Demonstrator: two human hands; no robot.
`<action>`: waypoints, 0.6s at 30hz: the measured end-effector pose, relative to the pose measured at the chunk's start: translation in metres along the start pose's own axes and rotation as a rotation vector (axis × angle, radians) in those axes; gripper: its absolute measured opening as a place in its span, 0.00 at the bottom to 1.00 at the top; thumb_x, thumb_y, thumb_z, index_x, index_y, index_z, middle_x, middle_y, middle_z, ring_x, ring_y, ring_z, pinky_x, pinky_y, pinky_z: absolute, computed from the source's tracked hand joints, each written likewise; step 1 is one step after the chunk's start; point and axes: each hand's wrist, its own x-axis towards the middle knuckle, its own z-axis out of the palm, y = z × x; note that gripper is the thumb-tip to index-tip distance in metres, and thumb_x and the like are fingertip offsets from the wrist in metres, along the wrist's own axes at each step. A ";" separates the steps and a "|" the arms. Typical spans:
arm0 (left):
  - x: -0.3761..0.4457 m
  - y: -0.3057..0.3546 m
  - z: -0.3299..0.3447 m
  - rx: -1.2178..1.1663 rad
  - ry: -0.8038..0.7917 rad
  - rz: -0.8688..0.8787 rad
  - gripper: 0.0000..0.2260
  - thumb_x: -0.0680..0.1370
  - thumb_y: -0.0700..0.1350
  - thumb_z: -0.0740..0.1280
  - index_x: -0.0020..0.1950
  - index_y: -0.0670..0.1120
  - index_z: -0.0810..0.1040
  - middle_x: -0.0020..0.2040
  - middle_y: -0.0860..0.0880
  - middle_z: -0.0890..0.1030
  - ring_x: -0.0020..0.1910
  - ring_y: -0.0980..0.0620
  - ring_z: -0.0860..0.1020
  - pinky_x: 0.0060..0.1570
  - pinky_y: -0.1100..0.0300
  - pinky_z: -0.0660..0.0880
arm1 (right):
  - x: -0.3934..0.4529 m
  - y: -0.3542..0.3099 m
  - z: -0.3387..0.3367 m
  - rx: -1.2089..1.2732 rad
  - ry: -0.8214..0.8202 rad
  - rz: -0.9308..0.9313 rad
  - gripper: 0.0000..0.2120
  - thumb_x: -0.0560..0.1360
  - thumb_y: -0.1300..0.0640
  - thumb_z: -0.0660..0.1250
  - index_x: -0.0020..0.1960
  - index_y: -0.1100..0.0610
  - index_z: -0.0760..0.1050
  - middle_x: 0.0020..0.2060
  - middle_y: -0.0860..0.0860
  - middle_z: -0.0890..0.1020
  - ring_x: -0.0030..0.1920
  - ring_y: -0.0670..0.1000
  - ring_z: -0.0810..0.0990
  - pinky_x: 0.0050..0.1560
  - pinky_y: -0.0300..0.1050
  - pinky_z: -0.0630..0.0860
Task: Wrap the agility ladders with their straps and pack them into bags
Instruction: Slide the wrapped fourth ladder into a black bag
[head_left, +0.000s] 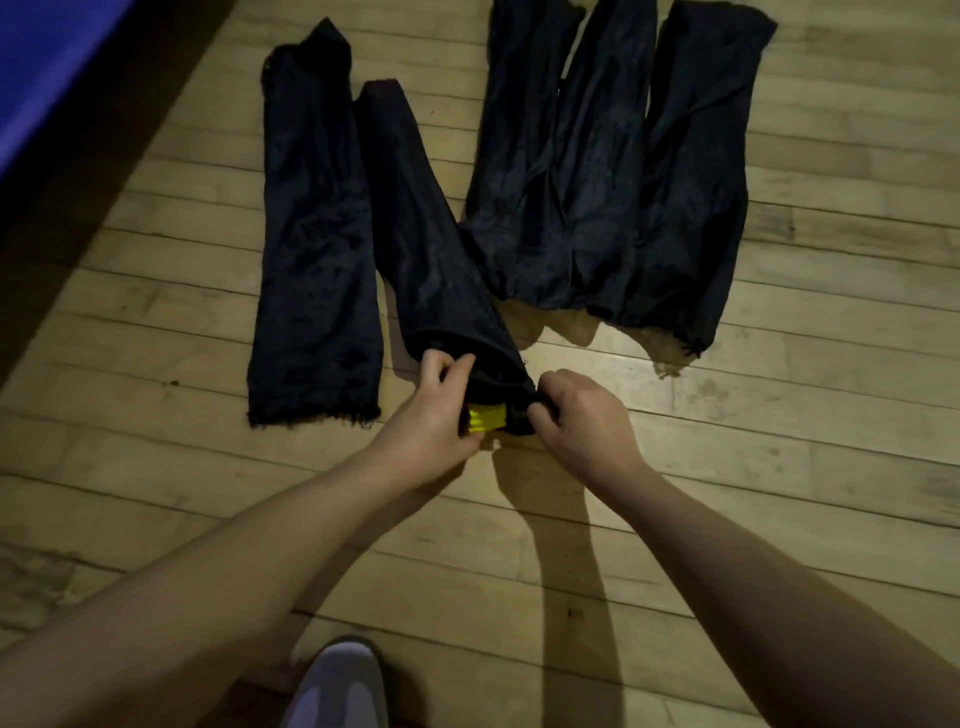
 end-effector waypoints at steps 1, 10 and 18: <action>0.005 -0.005 -0.007 0.021 -0.003 -0.001 0.39 0.74 0.42 0.72 0.77 0.43 0.53 0.64 0.48 0.57 0.57 0.49 0.72 0.59 0.56 0.73 | 0.003 -0.003 -0.001 0.012 0.029 0.002 0.07 0.72 0.54 0.59 0.36 0.55 0.65 0.33 0.52 0.72 0.35 0.55 0.73 0.33 0.43 0.60; 0.061 -0.021 -0.054 0.185 -0.020 0.047 0.33 0.74 0.35 0.69 0.75 0.41 0.57 0.64 0.46 0.58 0.47 0.44 0.75 0.50 0.49 0.76 | 0.050 -0.022 -0.001 0.084 0.182 0.056 0.05 0.73 0.59 0.64 0.39 0.58 0.71 0.35 0.50 0.72 0.36 0.50 0.69 0.35 0.42 0.59; 0.115 -0.037 -0.079 0.375 0.110 0.129 0.29 0.74 0.32 0.66 0.74 0.40 0.60 0.64 0.42 0.63 0.45 0.43 0.75 0.42 0.48 0.76 | 0.097 -0.018 -0.004 0.095 0.205 0.044 0.07 0.76 0.62 0.63 0.51 0.62 0.77 0.44 0.55 0.78 0.45 0.54 0.77 0.39 0.46 0.70</action>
